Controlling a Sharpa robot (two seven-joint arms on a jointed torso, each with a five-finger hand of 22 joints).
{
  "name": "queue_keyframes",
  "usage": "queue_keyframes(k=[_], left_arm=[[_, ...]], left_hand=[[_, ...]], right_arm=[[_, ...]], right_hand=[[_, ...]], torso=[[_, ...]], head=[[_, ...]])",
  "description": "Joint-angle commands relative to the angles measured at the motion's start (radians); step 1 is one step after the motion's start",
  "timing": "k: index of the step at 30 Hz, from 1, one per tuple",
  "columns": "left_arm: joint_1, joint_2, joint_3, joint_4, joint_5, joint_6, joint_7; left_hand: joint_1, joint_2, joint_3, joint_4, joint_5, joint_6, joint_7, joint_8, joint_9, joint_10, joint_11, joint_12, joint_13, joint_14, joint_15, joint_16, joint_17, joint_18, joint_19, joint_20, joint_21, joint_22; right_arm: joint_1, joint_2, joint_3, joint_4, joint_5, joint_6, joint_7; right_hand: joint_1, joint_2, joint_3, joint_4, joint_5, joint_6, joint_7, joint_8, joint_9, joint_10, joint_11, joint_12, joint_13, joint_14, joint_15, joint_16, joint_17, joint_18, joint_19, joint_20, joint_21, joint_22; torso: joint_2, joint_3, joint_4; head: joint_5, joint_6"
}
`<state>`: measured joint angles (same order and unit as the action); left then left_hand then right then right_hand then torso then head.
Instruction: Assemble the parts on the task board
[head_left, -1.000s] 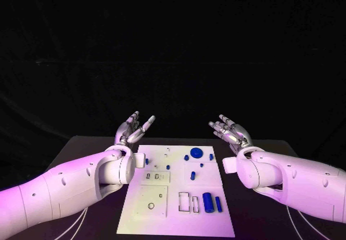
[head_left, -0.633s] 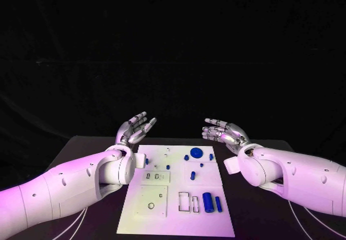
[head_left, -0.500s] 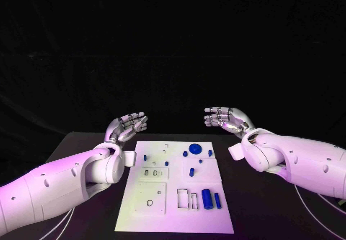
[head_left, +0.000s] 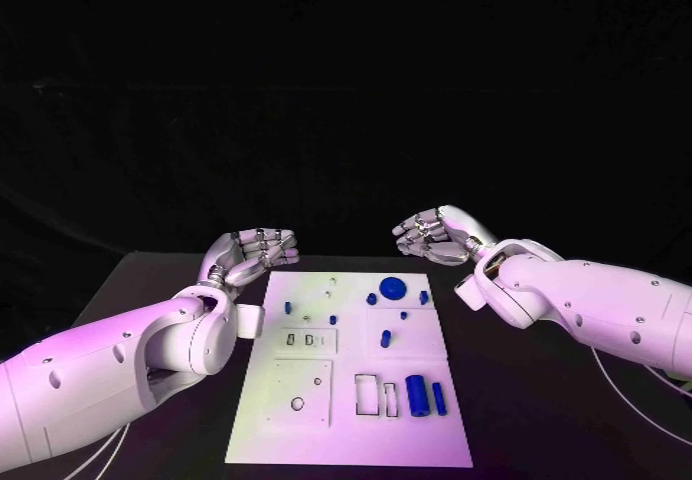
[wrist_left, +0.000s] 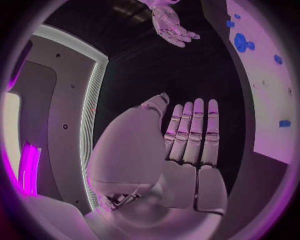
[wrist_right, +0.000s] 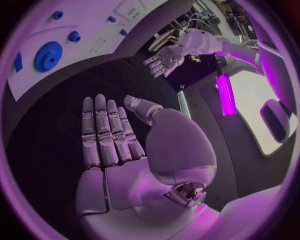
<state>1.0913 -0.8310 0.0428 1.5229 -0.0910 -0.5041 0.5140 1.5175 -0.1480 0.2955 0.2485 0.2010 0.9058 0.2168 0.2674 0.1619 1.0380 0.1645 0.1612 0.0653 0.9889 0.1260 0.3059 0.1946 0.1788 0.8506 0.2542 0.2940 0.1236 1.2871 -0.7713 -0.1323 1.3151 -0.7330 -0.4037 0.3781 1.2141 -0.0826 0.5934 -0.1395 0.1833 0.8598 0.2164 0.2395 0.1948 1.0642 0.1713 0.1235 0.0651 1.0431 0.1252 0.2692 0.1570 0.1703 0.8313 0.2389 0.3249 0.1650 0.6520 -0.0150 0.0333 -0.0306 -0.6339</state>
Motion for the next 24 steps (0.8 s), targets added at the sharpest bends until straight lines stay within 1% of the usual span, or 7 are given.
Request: queue_keyframes(k=[1, 5, 8, 11, 17, 21, 24], left_arm=[[0.007, -0.013, 0.004, 0.032, -0.03, 0.047, -0.021], [0.011, -0.033, 0.008, 0.075, -0.036, 0.056, -0.03], [0.012, -0.046, 0.01, 0.106, -0.039, 0.062, -0.035], [0.014, -0.061, 0.012, 0.137, -0.04, 0.067, -0.039], [0.02, -0.086, 0.019, 0.19, -0.036, 0.07, -0.042], [0.026, -0.098, 0.022, 0.213, -0.032, 0.071, -0.044], [0.03, -0.103, 0.023, 0.224, -0.028, 0.072, -0.045]], left_hand=[[-0.004, -0.016, 0.013, 0.003, -0.005, 0.008, -0.001, 0.0, 0.0, 0.018, -0.003, -0.009, 0.001, 0.015, -0.004, 0.006, 0.007, 0.006, 0.013, -0.002, 0.006, -0.002], [-0.009, -0.024, 0.026, 0.006, -0.006, 0.013, -0.003, -0.001, 0.0, 0.035, -0.006, -0.014, 0.002, 0.029, -0.009, 0.01, 0.014, 0.007, 0.024, -0.006, 0.009, -0.003], [-0.012, -0.03, 0.033, 0.007, -0.006, 0.015, -0.004, -0.002, -0.001, 0.042, -0.008, -0.02, 0.001, 0.04, -0.011, 0.014, 0.02, 0.006, 0.032, -0.01, 0.012, -0.003], [-0.014, -0.033, 0.035, 0.008, -0.007, 0.014, -0.004, -0.004, -0.001, 0.042, -0.007, -0.023, 0.001, 0.041, -0.012, 0.014, 0.022, 0.006, 0.034, -0.01, 0.012, -0.004], [-0.02, -0.037, 0.036, 0.01, -0.007, 0.011, -0.003, -0.006, -0.002, 0.04, -0.006, -0.029, 0.0, 0.041, -0.011, 0.013, 0.024, 0.006, 0.036, -0.011, 0.012, -0.005], [-0.022, -0.039, 0.037, 0.011, -0.007, 0.01, -0.002, -0.007, -0.002, 0.038, -0.005, -0.032, 0.0, 0.041, -0.011, 0.013, 0.025, 0.006, 0.037, -0.011, 0.012, -0.005], [-0.024, -0.04, 0.038, 0.012, -0.007, 0.009, -0.002, -0.008, -0.002, 0.038, -0.005, -0.035, 0.0, 0.041, -0.01, 0.012, 0.026, 0.006, 0.037, -0.011, 0.012, -0.006]], right_arm=[[0.011, 0.006, 0.002, -0.004, -0.254, 0.053, -0.105], [0.026, 0.013, 0.005, -0.003, -0.425, 0.088, -0.186], [0.034, 0.017, 0.007, 0.006, -0.547, 0.113, -0.242], [0.04, 0.021, 0.008, 0.021, -0.657, 0.136, -0.292], [0.049, 0.034, 0.01, 0.041, -0.821, 0.177, -0.363], [0.05, 0.046, 0.01, 0.043, -0.879, 0.203, -0.389], [0.05, 0.053, 0.009, 0.042, -0.903, 0.216, -0.399]], right_hand=[[0.003, -0.034, -0.028, -0.006, 0.008, 0.064, -0.01, 0.019, 0.01, 0.113, -0.036, -0.015, 0.006, 0.128, -0.043, 0.046, 0.036, 0.014, 0.091, -0.039, 0.083, 0.041], [0.001, -0.045, -0.048, -0.004, 0.016, 0.084, -0.025, 0.023, 0.016, 0.152, -0.052, -0.015, 0.011, 0.181, -0.065, 0.073, 0.064, 0.013, 0.137, -0.063, 0.134, 0.069], [-0.004, -0.065, -0.078, -0.003, 0.03, 0.102, -0.045, 0.028, 0.022, 0.198, -0.078, -0.005, 0.025, 0.321, -0.104, 0.162, 0.123, 0.015, 0.226, -0.101, 0.213, 0.111], [-0.016, -0.082, -0.09, 0.009, 0.04, 0.109, -0.053, 0.022, 0.027, 0.207, -0.091, -0.018, 0.036, 0.407, -0.123, 0.251, 0.197, 0.013, 0.284, -0.127, 0.285, 0.153], [-0.027, -0.111, -0.08, 0.042, 0.047, 0.111, -0.055, 0.002, 0.042, 0.187, -0.086, -0.049, 0.075, 0.409, -0.128, 0.464, 0.389, 0.008, 0.302, -0.139, 0.405, 0.246], [-0.03, -0.125, -0.08, 0.062, 0.052, 0.1, -0.052, -0.009, 0.052, 0.144, -0.083, -0.052, 0.096, 0.45, -0.122, 0.79, 0.729, -0.032, 0.408, -0.137, 0.663, 0.564], [-0.027, -0.128, -0.079, 0.07, 0.054, 0.093, -0.052, -0.014, 0.058, 0.123, -0.078, -0.05, 0.107, 0.459, -0.119, 0.911, 0.857, -0.051, 0.448, -0.133, 0.771, 0.702]], torso=[[0.029, -0.0041, 0.0112], [0.044, -0.0066, 0.0182], [0.058, -0.0097, 0.0251], [0.069, -0.0124, 0.0292], [0.091, -0.0188, 0.0387], [0.102, -0.0221, 0.0448], [0.108, -0.0243, 0.0484]], head=[[-0.008, 0.001], [-0.014, -0.002], [-0.022, 0.001], [-0.027, 0.004], [-0.038, 0.009], [-0.042, 0.011], [-0.043, 0.012]])
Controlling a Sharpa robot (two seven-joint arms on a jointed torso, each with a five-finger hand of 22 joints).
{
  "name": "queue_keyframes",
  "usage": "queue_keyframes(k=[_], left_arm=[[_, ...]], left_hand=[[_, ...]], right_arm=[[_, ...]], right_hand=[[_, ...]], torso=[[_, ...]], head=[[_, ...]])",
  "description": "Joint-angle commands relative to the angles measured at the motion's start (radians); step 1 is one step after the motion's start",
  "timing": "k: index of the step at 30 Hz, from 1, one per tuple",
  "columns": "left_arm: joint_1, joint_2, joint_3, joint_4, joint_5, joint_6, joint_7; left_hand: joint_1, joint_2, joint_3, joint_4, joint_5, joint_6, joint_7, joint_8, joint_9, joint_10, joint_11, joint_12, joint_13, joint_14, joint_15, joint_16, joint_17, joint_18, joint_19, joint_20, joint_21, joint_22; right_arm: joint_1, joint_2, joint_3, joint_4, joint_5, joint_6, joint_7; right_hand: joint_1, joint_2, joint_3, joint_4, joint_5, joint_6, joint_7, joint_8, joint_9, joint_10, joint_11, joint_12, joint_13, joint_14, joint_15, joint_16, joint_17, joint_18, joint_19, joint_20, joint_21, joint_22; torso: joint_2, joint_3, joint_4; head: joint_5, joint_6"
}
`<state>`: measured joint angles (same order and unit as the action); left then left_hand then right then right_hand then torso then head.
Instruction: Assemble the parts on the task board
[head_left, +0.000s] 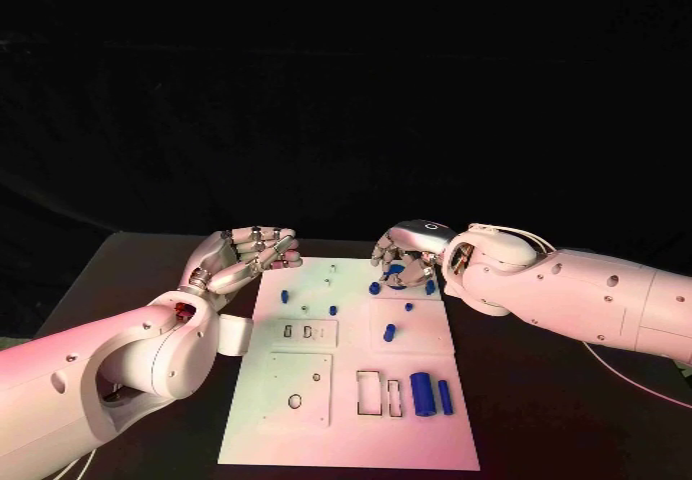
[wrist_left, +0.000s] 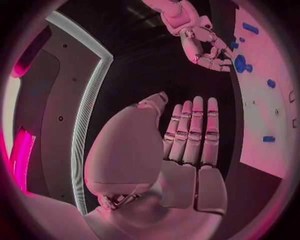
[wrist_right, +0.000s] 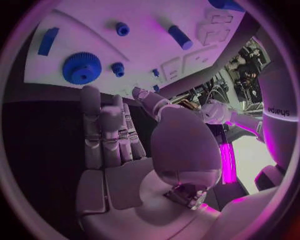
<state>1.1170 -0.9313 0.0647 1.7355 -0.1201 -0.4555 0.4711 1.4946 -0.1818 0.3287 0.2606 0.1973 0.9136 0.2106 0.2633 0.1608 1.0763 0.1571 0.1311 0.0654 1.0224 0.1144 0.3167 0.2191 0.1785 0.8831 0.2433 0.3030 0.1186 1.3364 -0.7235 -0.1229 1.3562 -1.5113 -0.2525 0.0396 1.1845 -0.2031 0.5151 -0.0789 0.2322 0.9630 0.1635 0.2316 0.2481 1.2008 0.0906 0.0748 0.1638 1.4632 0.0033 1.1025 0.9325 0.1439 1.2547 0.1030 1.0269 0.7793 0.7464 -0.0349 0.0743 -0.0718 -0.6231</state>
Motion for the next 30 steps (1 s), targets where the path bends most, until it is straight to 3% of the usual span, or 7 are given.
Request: queue_keyframes(k=[1, 2, 4, 11, 18, 24, 30], left_arm=[[0.005, -0.004, 0.001, 0.015, 0.003, 0.024, -0.002], [0.005, -0.005, 0.002, 0.017, 0.004, 0.024, -0.003], [0.006, -0.006, 0.002, 0.02, 0.006, 0.024, -0.003], [0.008, -0.008, 0.002, 0.024, 0.014, 0.026, -0.006], [0.008, -0.009, 0.002, 0.024, 0.018, 0.03, -0.01], [0.009, -0.01, 0.002, 0.024, 0.021, 0.034, -0.013], [0.009, -0.009, 0.002, 0.021, 0.025, 0.038, -0.017]], left_hand=[[-0.001, -0.006, 0.005, 0.0, -0.004, 0.001, 0.004, -0.004, -0.001, -0.001, 0.002, -0.005, 0.0, 0.007, 0.001, 0.002, 0.001, 0.006, 0.005, 0.0, 0.003, -0.001], [-0.001, -0.007, 0.005, 0.0, -0.004, 0.001, 0.004, -0.004, -0.001, -0.001, 0.003, -0.006, 0.0, 0.007, 0.002, 0.001, 0.001, 0.006, 0.005, 0.0, 0.003, -0.001], [-0.002, -0.008, 0.006, 0.0, -0.004, 0.0, 0.005, -0.005, -0.002, -0.002, 0.003, -0.007, 0.0, 0.006, 0.002, 0.0, 0.002, 0.006, 0.005, 0.0, 0.002, -0.002], [-0.004, -0.008, 0.007, 0.001, -0.004, -0.001, 0.005, -0.006, -0.002, -0.003, 0.004, -0.01, -0.001, 0.005, 0.002, -0.001, 0.002, 0.005, 0.005, 0.0, 0.002, -0.002], [-0.009, -0.009, 0.009, 0.002, -0.004, -0.002, 0.007, -0.008, -0.003, -0.004, 0.005, -0.015, 0.0, 0.001, 0.004, -0.004, 0.003, 0.005, 0.004, 0.0, 0.0, -0.004], [-0.01, -0.009, 0.009, 0.003, -0.004, -0.002, 0.007, -0.009, -0.003, -0.005, 0.006, -0.016, 0.0, 0.0, 0.005, -0.005, 0.004, 0.005, 0.003, 0.001, -0.001, -0.005], [-0.012, -0.008, 0.01, 0.004, -0.004, -0.003, 0.008, -0.009, -0.003, -0.005, 0.007, -0.018, 0.0, -0.001, 0.005, -0.006, 0.004, 0.005, 0.003, 0.001, -0.002, -0.006]], right_arm=[[0.0, 0.007, 0.0, 0.001, -0.132, 0.069, -0.064], [0.0, 0.009, 0.0, 0.001, -0.137, 0.072, -0.066], [-0.001, 0.011, 0.0, 0.0, -0.145, 0.075, -0.069], [-0.002, 0.021, 0.0, -0.003, -0.182, 0.066, -0.093], [-0.004, 0.026, 0.0, -0.005, -0.197, 0.07, -0.104], [-0.007, 0.032, -0.001, -0.011, -0.199, 0.069, -0.101], [-0.01, 0.035, -0.001, -0.012, -0.192, 0.052, -0.085]], right_hand=[[0.003, -0.008, -0.001, 0.01, 0.005, -0.01, 0.001, -0.007, 0.005, -0.015, 0.002, -0.001, 0.01, 0.038, 0.004, 0.085, 0.088, -0.026, 0.028, 0.003, 0.078, 0.099], [0.005, -0.014, -0.001, 0.014, 0.006, -0.013, 0.003, -0.009, 0.009, -0.027, 0.004, 0.0, 0.016, 0.038, 0.008, 0.129, 0.133, -0.035, 0.053, 0.004, 0.136, 0.175], [0.008, -0.012, 0.001, 0.017, 0.008, -0.013, 0.003, -0.009, 0.012, -0.032, 0.005, 0.001, 0.021, 0.036, 0.009, 0.151, 0.157, -0.038, 0.057, 0.006, 0.156, 0.201], [0.009, -0.015, 0.001, 0.02, 0.008, -0.014, 0.002, -0.01, 0.016, -0.043, 0.007, 0.0, 0.026, 0.032, 0.009, 0.163, 0.165, -0.039, 0.053, 0.01, 0.166, 0.213], [0.012, -0.012, 0.004, 0.024, 0.01, -0.013, 0.002, -0.009, 0.02, -0.049, 0.007, 0.002, 0.031, 0.036, 0.01, 0.192, 0.199, -0.045, 0.065, 0.011, 0.196, 0.254], [0.018, -0.007, 0.012, 0.026, 0.013, -0.01, 0.003, -0.009, 0.024, -0.048, 0.008, 0.006, 0.036, 0.039, 0.011, 0.216, 0.224, -0.049, 0.073, 0.013, 0.219, 0.286], [0.042, 0.011, 0.045, 0.023, -0.005, 0.019, -0.003, 0.007, 0.038, -0.006, -0.003, 0.03, 0.052, 0.042, 0.004, 0.246, 0.253, -0.066, 0.12, 0.009, 0.298, 0.399]], torso=[[0.016, -0.0054, 0.0089], [0.019, -0.0059, 0.0097], [0.022, -0.007, 0.0113], [0.03, -0.0103, 0.0138], [0.034, -0.0108, 0.017], [0.043, -0.0101, 0.0151], [0.047, -0.01, 0.0147]], head=[[-0.002, 0.002], [-0.003, 0.003], [-0.005, 0.003], [-0.008, 0.002], [-0.008, 0.001], [-0.005, 0.004], [-0.004, 0.005]])
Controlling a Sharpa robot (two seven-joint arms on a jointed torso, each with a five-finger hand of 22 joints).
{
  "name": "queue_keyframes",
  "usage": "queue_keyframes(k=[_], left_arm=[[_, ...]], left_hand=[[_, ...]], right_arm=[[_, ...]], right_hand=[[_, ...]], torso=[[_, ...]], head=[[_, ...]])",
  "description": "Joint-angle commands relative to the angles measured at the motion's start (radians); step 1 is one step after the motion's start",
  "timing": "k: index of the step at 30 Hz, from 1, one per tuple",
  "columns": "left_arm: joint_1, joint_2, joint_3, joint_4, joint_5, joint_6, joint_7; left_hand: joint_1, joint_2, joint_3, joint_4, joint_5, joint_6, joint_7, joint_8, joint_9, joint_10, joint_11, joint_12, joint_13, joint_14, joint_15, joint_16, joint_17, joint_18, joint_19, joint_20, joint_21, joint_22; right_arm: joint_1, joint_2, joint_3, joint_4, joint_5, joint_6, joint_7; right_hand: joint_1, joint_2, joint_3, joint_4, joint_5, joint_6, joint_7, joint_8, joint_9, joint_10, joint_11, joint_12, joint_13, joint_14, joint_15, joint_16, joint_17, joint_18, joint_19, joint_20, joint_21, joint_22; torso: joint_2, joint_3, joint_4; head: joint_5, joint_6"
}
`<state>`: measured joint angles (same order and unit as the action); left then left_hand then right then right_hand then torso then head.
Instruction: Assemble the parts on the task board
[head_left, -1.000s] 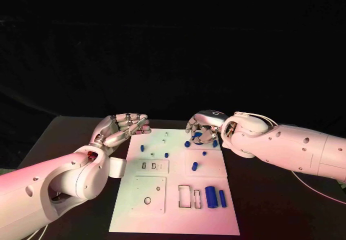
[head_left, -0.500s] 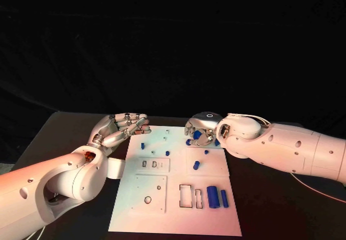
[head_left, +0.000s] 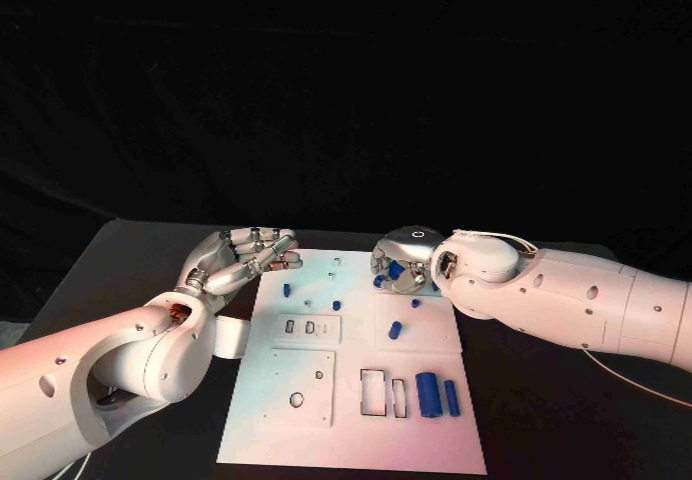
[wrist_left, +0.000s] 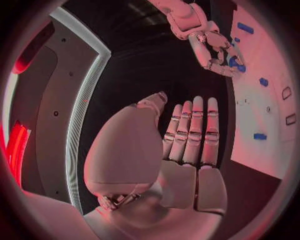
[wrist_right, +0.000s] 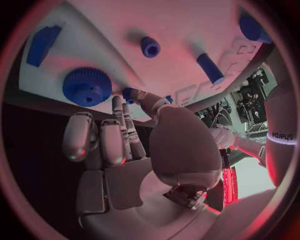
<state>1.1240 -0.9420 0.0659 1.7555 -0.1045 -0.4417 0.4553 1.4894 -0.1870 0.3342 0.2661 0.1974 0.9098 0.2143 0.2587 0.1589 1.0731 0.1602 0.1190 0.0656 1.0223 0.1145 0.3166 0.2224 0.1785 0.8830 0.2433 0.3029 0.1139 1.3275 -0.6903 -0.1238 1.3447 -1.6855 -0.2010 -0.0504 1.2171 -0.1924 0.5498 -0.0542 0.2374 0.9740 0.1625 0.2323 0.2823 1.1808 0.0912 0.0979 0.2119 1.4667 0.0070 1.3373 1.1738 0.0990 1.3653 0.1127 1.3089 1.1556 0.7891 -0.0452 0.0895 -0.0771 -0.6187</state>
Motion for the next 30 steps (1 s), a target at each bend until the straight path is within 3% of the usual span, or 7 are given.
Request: queue_keyframes(k=[1, 12, 17, 30], left_arm=[[0.002, 0.002, 0.001, 0.0, 0.01, 0.024, -0.002], [0.002, 0.005, 0.001, -0.003, 0.013, 0.027, -0.008], [0.001, 0.005, 0.001, -0.005, 0.013, 0.027, -0.011], [0.001, 0.006, 0.001, -0.013, 0.016, 0.029, -0.017]], left_hand=[[-0.007, -0.003, 0.005, -0.001, -0.004, 0.001, 0.005, -0.005, -0.001, -0.002, 0.003, -0.006, 0.0, -0.001, 0.005, -0.006, 0.001, 0.005, 0.003, 0.001, -0.002, -0.001], [-0.009, -0.002, 0.006, 0.0, -0.004, 0.0, 0.006, -0.005, -0.001, -0.003, 0.004, -0.008, 0.0, -0.001, 0.005, -0.006, 0.002, 0.005, 0.003, 0.001, -0.002, -0.001], [-0.01, -0.001, 0.007, 0.0, -0.004, 0.0, 0.006, -0.006, -0.001, -0.003, 0.004, -0.009, 0.0, -0.001, 0.006, -0.007, 0.002, 0.005, 0.003, 0.001, -0.002, -0.002], [-0.01, 0.0, 0.008, 0.001, -0.004, 0.0, 0.007, -0.006, -0.001, -0.003, 0.005, -0.01, 0.0, 0.0, 0.006, -0.007, 0.003, 0.005, 0.004, 0.001, -0.002, -0.002]], right_arm=[[-0.002, 0.001, 0.0, 0.0, -0.017, -0.002, 0.007], [-0.007, 0.003, 0.0, 0.002, -0.012, -0.018, 0.01], [-0.009, -0.001, -0.001, 0.009, -0.01, -0.075, 0.009], [-0.002, -0.02, 0.007, 0.062, 0.009, -0.188, -0.015]], right_hand=[[0.01, 0.0, 0.013, -0.001, -0.011, 0.01, -0.002, 0.007, 0.004, 0.017, -0.004, 0.008, 0.005, 0.039, -0.001, 0.014, 0.015, -0.022, 0.011, -0.001, 0.019, 0.026], [0.04, 0.025, 0.051, -0.013, -0.022, 0.064, -0.028, 0.042, 0.037, 0.071, -0.029, 0.039, 0.031, 0.041, -0.02, 0.039, 0.039, -0.029, 0.023, -0.016, 0.054, 0.078], [0.049, 0.038, 0.061, -0.019, -0.024, 0.082, -0.037, 0.058, 0.055, 0.086, -0.039, 0.05, 0.045, 0.041, -0.028, 0.045, 0.042, -0.031, 0.027, -0.024, 0.065, 0.093], [0.039, 0.034, 0.061, -0.015, -0.035, 0.077, -0.037, 0.06, 0.064, 0.081, -0.038, 0.049, 0.05, 0.041, -0.028, 0.046, 0.04, -0.031, 0.026, -0.026, 0.067, 0.098]], torso=[[0.005, 0.0002, -0.0009], [0.012, 0.0001, 0.0017], [0.013, -0.0009, 0.0018], [0.016, -0.0023, 0.0006]], head=[[0.001, 0.001], [0.001, 0.003], [0.002, 0.005], [0.005, 0.024]])
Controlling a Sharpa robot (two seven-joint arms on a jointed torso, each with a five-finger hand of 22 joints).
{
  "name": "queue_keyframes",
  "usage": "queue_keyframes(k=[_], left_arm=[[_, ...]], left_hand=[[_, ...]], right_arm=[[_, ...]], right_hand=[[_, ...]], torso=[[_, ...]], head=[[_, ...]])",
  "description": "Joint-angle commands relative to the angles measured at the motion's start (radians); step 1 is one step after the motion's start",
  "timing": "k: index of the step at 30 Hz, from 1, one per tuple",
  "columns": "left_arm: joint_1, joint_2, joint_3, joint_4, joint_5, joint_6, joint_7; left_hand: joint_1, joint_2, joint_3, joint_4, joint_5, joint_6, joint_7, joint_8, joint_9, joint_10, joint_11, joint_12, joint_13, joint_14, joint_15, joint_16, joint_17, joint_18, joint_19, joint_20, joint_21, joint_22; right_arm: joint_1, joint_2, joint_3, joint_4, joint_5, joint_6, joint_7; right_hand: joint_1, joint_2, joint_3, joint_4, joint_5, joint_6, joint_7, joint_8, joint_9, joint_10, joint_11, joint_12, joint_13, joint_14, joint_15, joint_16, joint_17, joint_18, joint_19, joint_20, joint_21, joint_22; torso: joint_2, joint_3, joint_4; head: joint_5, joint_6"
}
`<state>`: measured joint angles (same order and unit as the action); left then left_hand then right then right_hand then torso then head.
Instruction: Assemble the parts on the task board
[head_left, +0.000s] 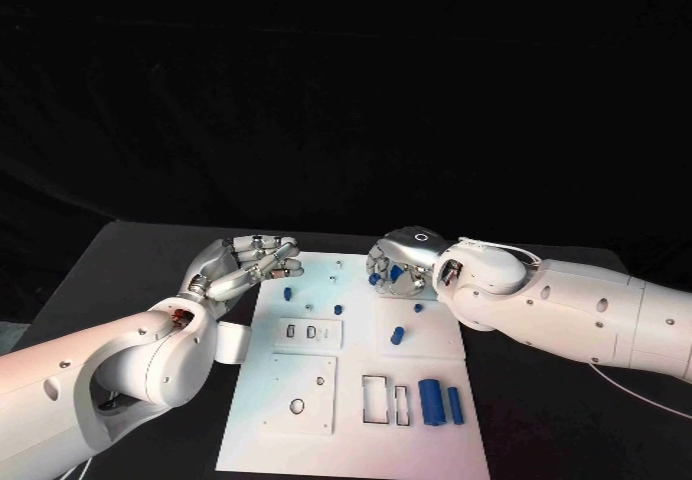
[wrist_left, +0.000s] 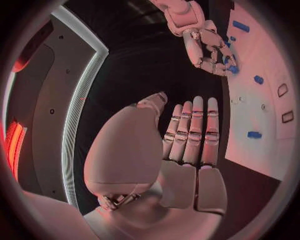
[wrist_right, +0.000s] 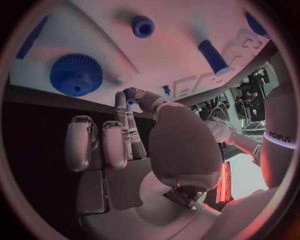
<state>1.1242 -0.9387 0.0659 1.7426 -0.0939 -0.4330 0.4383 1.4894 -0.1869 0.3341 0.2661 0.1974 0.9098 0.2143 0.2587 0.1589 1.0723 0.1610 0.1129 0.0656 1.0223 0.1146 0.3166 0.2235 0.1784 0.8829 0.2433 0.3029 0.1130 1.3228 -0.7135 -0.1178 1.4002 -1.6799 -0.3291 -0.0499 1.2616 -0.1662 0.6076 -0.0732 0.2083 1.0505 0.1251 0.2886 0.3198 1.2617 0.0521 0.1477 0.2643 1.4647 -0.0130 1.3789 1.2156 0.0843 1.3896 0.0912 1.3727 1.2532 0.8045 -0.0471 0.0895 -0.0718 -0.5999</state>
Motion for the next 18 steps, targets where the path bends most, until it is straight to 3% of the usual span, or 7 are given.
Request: queue_keyframes(k=[1, 8, 18], left_arm=[[0.001, 0.002, 0.001, -0.001, 0.005, 0.02, -0.001], [0.001, 0.002, 0.001, -0.003, 0.005, 0.022, -0.003], [0.001, 0.005, 0.001, -0.001, 0.007, 0.023, -0.004]], left_hand=[[-0.01, 0.0, 0.008, 0.001, -0.004, 0.0, 0.007, -0.006, -0.001, -0.003, 0.004, -0.004, 0.0, 0.0, 0.006, -0.007, 0.001, 0.005, 0.004, 0.001, -0.002, -0.001], [-0.01, 0.0, 0.009, 0.0, -0.003, -0.001, 0.007, -0.007, -0.002, -0.003, 0.004, -0.005, 0.0, 0.0, 0.006, -0.007, 0.002, 0.005, 0.004, 0.001, -0.003, -0.002], [-0.01, 0.0, 0.01, -0.001, -0.003, -0.002, 0.008, -0.008, -0.002, -0.004, 0.005, -0.007, 0.0, 0.0, 0.006, -0.007, 0.003, 0.005, 0.004, 0.001, -0.003, -0.002]], right_arm=[[0.003, 0.007, 0.002, 0.005, 0.004, -0.067, -0.019], [0.01, 0.055, 0.004, -0.042, 0.005, -0.12, -0.051], [0.012, 0.127, 0.005, -0.112, 0.009, -0.161, -0.071]], right_hand=[[-0.007, 0.007, 0.004, 0.005, -0.007, -0.002, 0.001, 0.003, 0.028, -0.002, 0.001, -0.002, -0.001, 0.043, -0.008, 0.005, -0.001, -0.017, 0.001, -0.005, 0.003, 0.0], [-0.006, 0.01, 0.007, 0.005, -0.008, -0.003, 0.001, 0.004, 0.03, -0.005, 0.001, -0.003, 0.0, 0.043, -0.008, 0.007, 0.001, -0.017, 0.001, -0.004, 0.005, 0.002], [-0.012, 0.01, 0.008, 0.009, -0.011, -0.007, 0.002, 0.004, 0.034, -0.007, 0.003, -0.004, 0.002, 0.044, -0.007, 0.009, 0.004, -0.017, -0.001, -0.004, 0.004, 0.001]], torso=[[0.002, -0.0005, 0.0009], [0.005, -0.0019, 0.0051], [0.009, -0.0009, 0.0074]], head=[[-0.001, 0.007], [-0.003, 0.016], [0.001, 0.017]])
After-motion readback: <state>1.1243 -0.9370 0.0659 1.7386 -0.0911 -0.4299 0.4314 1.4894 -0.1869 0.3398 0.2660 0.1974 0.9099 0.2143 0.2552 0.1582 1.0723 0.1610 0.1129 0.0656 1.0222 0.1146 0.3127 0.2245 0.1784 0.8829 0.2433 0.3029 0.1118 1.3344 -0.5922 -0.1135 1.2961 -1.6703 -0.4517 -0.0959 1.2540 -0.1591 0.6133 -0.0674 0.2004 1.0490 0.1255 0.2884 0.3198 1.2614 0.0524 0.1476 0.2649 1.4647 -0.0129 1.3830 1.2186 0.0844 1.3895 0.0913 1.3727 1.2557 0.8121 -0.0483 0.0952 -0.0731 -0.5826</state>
